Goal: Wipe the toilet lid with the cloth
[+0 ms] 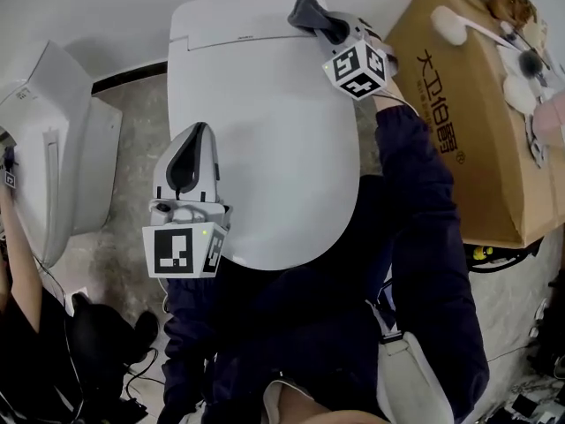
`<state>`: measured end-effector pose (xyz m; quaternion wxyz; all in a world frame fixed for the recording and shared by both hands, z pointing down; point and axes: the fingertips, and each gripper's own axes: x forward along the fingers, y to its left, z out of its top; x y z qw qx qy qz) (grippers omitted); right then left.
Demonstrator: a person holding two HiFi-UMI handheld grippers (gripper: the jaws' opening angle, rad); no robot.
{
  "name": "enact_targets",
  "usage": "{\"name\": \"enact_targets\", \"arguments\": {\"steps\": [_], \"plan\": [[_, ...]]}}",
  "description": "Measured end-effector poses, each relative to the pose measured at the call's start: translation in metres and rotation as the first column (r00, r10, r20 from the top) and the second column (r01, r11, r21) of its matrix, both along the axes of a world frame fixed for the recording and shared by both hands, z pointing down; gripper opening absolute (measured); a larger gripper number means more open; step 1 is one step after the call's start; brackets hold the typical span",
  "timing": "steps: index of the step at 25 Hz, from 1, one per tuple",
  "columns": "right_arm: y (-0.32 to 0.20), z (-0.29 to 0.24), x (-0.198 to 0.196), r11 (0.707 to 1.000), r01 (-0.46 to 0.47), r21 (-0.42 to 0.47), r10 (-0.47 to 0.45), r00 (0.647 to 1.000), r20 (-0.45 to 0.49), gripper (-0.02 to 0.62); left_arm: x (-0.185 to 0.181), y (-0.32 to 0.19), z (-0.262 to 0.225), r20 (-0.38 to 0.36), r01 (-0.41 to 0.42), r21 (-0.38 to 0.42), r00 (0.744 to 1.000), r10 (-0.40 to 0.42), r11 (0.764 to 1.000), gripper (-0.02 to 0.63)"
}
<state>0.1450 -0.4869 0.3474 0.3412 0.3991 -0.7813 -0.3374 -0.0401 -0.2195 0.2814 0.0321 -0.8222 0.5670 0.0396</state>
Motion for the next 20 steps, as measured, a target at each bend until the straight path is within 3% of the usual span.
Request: {"name": "enact_targets", "arguments": {"steps": [5, 9, 20], "plan": [[-0.036, 0.019, -0.003, 0.999, 0.025, -0.029, -0.029, 0.99, -0.141, 0.08, -0.005, -0.009, 0.004, -0.006, 0.036, -0.014, 0.999, -0.036, 0.999, 0.017], [-0.044, 0.046, -0.009, 0.993, 0.046, -0.11, -0.072, 0.968, -0.241, 0.079, -0.006, -0.012, 0.009, -0.004, 0.039, -0.018, 0.999, -0.04, 0.999, 0.017], [-0.004, 0.062, -0.009, 0.973, 0.057, -0.222, -0.115, 0.958, -0.261, 0.077, -0.003, -0.002, 0.005, -0.01, -0.001, 0.002, 1.0, 0.001, 1.0, 0.017]]}}
